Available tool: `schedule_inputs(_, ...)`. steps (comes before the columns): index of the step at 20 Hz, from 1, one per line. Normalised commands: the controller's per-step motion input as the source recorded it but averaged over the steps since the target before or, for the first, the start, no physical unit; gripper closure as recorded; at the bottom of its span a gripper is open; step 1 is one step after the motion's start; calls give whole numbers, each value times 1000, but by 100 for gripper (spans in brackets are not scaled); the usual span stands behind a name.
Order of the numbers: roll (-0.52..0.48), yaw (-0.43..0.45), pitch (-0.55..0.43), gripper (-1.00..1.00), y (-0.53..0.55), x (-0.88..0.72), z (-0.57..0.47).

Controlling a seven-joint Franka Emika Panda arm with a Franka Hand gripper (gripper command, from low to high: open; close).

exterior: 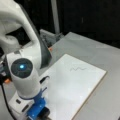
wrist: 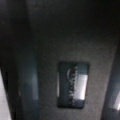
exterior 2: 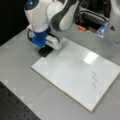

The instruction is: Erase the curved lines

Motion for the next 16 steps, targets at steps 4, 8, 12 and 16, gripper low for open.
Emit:
schedule_inputs(4, 58, -47, -188, -100, 53, -98, -122)
schedule_inputs(8, 25, -9, -168, 100, -2, -88, -62)
schedule_inputs(12, 34, -1, -149, 100, -31, -94, -40)
schedule_inputs(16, 37, 1, -144, 100, -29, -98, -41)
